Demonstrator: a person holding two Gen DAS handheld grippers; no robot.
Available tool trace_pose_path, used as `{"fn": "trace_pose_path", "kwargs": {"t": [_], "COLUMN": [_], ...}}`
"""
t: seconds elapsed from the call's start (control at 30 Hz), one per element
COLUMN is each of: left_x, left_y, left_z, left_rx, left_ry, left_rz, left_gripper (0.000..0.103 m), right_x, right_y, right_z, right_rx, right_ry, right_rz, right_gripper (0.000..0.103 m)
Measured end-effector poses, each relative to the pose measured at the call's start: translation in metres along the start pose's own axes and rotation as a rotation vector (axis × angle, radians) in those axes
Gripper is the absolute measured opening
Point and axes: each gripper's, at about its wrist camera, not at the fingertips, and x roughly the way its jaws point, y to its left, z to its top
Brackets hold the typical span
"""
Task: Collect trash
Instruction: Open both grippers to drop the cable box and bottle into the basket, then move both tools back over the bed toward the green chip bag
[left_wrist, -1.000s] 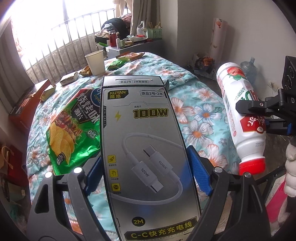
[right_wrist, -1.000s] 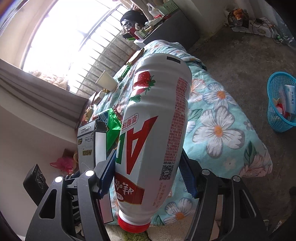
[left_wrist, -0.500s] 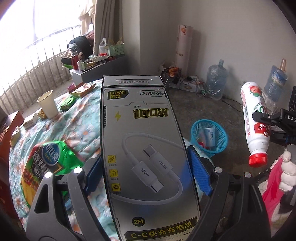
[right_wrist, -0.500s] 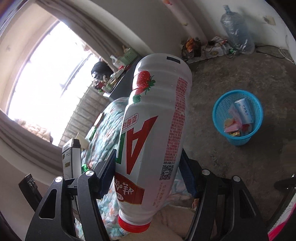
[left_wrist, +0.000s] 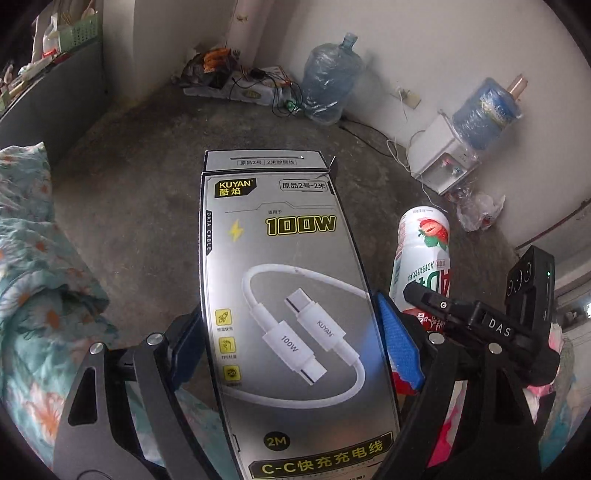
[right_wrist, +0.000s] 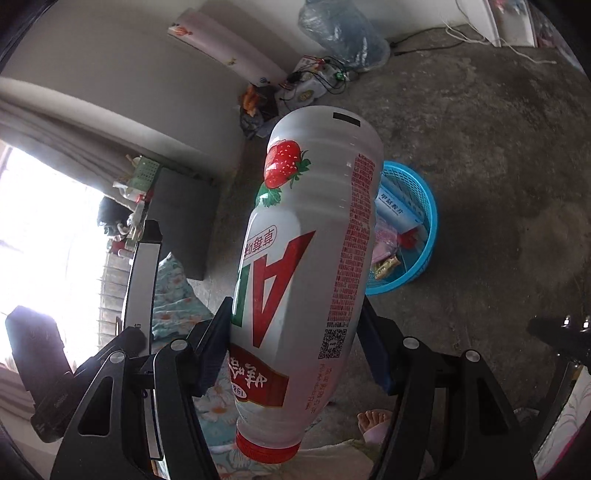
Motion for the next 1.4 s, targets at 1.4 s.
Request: {"fn": "trace_pose_path", "kwargs": {"t": [1.4], "left_x": [-0.215], "left_y": [0.035], "left_z": [-0.133], "left_rx": [-0.081], "left_ry": [-0.523], "left_rz": [0.028], "left_gripper": [0.088], "right_x": [-0.040], "right_y": [0.099], "right_z": [-0.110], "right_rx": [-0.474], "right_ry": [-0.230], "right_rz": [-0.017], "right_gripper": [0.082]}}
